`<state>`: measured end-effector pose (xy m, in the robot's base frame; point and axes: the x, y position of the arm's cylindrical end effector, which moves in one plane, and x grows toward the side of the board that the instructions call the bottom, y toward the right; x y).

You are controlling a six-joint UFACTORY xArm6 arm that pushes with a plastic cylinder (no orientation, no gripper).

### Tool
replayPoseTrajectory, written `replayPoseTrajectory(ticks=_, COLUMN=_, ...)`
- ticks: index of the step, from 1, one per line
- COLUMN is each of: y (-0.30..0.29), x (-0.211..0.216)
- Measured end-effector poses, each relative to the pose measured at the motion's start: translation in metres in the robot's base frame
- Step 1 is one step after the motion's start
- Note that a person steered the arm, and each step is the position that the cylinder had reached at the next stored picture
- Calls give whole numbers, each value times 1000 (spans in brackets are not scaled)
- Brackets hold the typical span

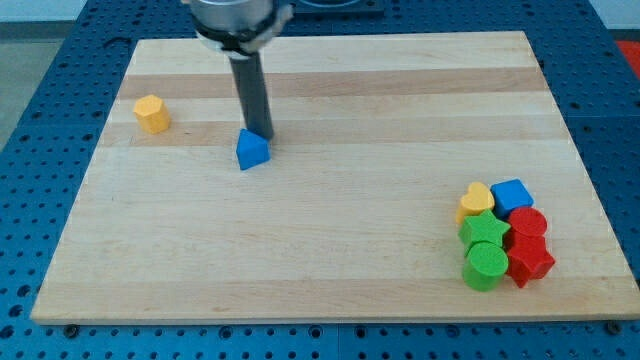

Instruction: Push the blue triangle towards the bottom center

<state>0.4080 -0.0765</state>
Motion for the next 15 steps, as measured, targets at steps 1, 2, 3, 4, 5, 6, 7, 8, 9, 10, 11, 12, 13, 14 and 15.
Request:
replayPoseTrajectory(ticks=1, y=22, x=39)
replayPoseTrajectory(ticks=2, y=23, x=42)
replayPoseTrajectory(ticks=3, y=17, x=-4)
replayPoseTrajectory(ticks=4, y=-31, x=-20)
replayPoseTrajectory(ticks=5, y=-60, x=2)
replayPoseTrajectory(ticks=6, y=-46, x=48)
replayPoseTrajectory(ticks=7, y=-31, x=54)
replayPoseTrajectory(ticks=8, y=-73, x=43)
replayPoseTrajectory(ticks=9, y=-84, x=24)
replayPoseTrajectory(ticks=10, y=-48, x=12)
replayPoseTrajectory(ticks=11, y=-1, x=22)
replayPoseTrajectory(ticks=12, y=18, x=53)
replayPoseTrajectory(ticks=13, y=23, x=89)
replayPoseTrajectory(ticks=14, y=33, x=122)
replayPoseTrajectory(ticks=15, y=42, x=123)
